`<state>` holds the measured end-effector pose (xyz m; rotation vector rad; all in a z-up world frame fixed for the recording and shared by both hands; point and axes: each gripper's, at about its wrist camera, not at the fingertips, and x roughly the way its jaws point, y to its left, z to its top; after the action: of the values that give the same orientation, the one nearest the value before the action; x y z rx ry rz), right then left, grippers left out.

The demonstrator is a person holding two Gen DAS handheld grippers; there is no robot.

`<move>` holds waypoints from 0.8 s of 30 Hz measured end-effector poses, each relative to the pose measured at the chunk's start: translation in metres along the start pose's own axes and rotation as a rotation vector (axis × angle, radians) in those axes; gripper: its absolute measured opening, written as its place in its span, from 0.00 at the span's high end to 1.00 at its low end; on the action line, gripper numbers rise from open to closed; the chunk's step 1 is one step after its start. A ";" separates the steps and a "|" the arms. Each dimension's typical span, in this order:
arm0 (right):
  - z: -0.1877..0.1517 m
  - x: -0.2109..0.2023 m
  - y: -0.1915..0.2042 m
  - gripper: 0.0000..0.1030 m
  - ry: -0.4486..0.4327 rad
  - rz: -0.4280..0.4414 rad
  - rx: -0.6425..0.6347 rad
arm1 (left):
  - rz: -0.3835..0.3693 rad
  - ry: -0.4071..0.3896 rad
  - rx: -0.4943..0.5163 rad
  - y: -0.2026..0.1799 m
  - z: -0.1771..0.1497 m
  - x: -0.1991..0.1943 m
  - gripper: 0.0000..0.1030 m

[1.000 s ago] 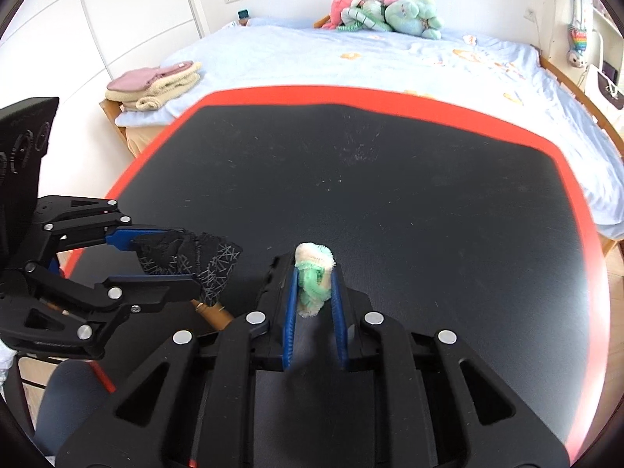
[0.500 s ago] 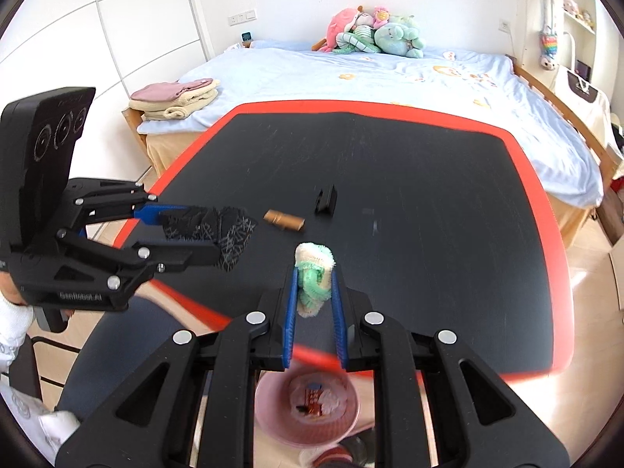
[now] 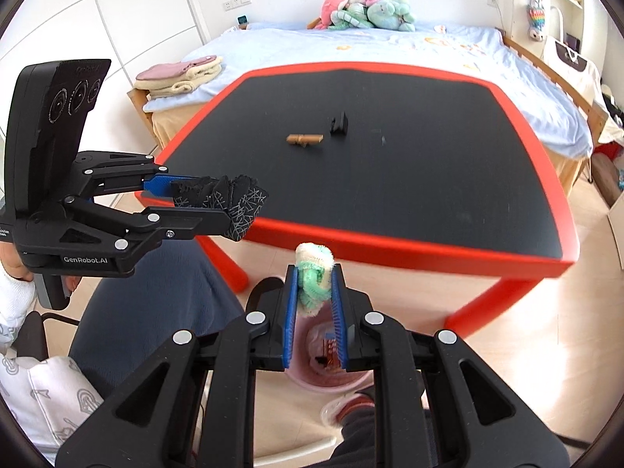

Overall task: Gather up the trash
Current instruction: 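Carry the black sock and green ball over the pink wastebasket, then open both tools to drop the sock and ball into the wastebasket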

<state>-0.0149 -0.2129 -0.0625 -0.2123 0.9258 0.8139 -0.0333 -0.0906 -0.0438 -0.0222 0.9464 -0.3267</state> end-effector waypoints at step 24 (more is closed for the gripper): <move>-0.018 -0.004 -0.003 0.17 -0.008 -0.005 0.035 | -0.002 0.020 -0.007 -0.013 -0.015 0.008 0.23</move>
<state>-0.0255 -0.2258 -0.0708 -0.1806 0.9314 0.7927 -0.0443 -0.1033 -0.0574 -0.0260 0.9669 -0.3257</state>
